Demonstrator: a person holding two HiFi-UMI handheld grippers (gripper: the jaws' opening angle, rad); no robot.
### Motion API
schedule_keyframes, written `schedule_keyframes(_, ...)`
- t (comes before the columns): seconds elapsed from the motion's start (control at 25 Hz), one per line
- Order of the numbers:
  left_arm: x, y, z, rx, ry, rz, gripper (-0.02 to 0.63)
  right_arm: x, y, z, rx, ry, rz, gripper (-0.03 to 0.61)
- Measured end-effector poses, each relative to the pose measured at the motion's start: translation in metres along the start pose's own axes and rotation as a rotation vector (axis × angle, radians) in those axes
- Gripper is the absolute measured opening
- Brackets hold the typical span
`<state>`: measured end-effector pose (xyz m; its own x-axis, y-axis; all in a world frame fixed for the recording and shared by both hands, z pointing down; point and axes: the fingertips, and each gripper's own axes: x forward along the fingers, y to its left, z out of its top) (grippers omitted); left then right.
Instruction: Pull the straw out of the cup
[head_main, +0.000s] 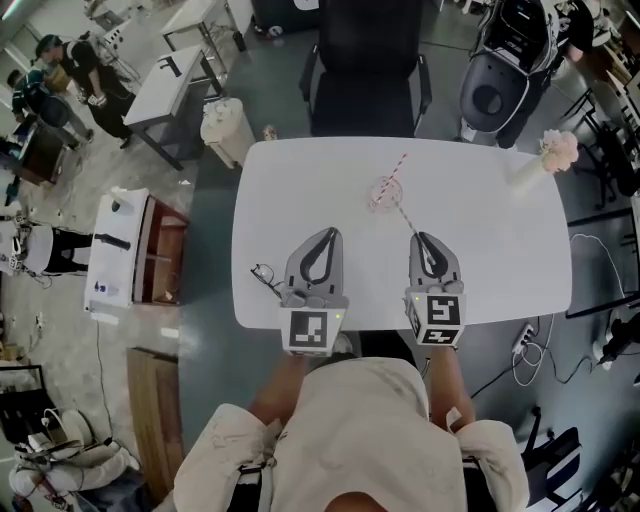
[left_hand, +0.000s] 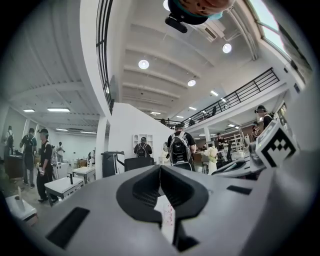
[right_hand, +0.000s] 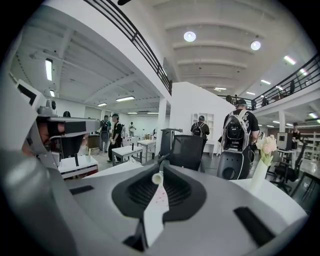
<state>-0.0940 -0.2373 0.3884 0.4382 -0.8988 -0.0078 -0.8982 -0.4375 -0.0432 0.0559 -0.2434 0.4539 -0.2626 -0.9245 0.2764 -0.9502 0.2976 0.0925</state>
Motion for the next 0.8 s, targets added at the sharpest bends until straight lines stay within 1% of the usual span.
schedule_keyframes(0.2,-0.015,0.008,0.013,0.015,-0.03,0.019,0.006,-0.019,-0.002,0.03,-0.01,-0.076,-0.026,0.023)
schedule_keyframes(0.48,-0.03,0.016,0.036,0.056,-0.075,0.042,0.006,-0.051,-0.008,0.081,-0.021,-0.219,-0.068,0.023)
schedule_keyframes(0.56,-0.033,0.016,0.045,0.066,-0.096,0.045,0.006,-0.061,-0.008,0.095,-0.017,-0.271,-0.077,0.023)
schedule_keyframes(0.72,-0.041,0.016,0.059,0.073,-0.132,0.058,0.006,-0.08,-0.011,0.116,-0.025,-0.408,-0.109,0.023)
schedule_keyframes(0.8,-0.044,0.016,0.062,0.089,-0.135,0.063,0.006,-0.086,-0.011,0.12,-0.032,-0.441,-0.122,0.023)
